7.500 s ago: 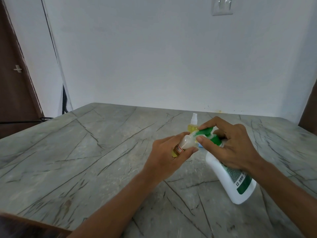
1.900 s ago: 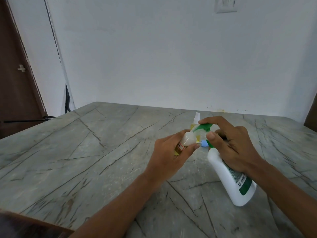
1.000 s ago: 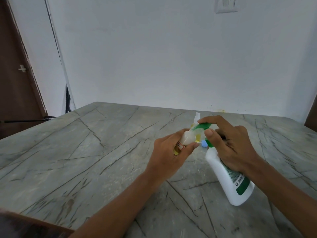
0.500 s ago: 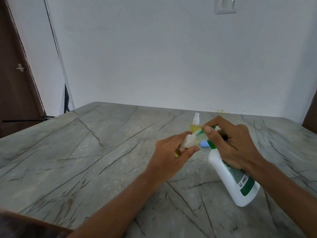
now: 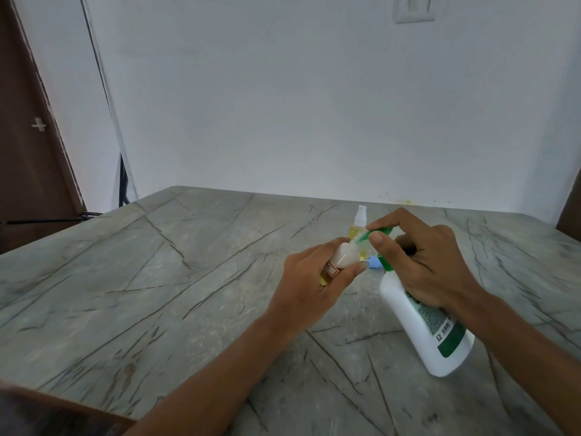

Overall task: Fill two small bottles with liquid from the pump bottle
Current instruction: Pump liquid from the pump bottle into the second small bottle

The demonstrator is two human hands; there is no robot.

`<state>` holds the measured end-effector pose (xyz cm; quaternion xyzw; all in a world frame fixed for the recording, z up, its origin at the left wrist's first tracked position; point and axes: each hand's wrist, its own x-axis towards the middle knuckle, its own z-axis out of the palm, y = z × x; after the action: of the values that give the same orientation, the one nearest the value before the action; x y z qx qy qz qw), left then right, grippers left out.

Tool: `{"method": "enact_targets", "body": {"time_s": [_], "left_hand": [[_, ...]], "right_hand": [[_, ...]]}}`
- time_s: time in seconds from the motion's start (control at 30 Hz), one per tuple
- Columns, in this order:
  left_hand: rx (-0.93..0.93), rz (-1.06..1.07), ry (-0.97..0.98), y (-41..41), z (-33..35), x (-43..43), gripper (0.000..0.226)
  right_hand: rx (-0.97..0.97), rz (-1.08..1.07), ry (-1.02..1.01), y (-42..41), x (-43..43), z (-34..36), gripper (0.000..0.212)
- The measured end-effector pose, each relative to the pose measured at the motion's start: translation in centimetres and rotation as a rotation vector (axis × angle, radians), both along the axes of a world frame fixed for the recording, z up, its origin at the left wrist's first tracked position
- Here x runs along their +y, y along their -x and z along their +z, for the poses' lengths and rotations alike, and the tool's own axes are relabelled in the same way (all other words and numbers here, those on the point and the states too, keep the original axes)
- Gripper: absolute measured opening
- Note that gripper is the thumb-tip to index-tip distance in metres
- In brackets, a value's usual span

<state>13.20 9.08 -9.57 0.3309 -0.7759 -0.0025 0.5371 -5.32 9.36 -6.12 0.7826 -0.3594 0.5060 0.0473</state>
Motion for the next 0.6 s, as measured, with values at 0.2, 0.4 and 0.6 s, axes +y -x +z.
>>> {"method": "enact_targets", "body": {"time_s": [0.2,0.4,0.6], "left_hand": [[-0.029,-0.034,0.013,0.07,-0.60,-0.18,0.047],[0.008,-0.020,0.005,0.14,-0.17,-0.01,0.043],[0.042,-0.017,-0.017,0.15,-0.03,0.04,0.044]], "right_hand": [[-0.012,-0.003,0.015,-0.19,0.38,0.19,0.028],[-0.001,0.027,0.007,-0.06,0.47,-0.12,0.047],[0.000,0.059,-0.009,-0.06,0.27,-0.23,0.045]]}}
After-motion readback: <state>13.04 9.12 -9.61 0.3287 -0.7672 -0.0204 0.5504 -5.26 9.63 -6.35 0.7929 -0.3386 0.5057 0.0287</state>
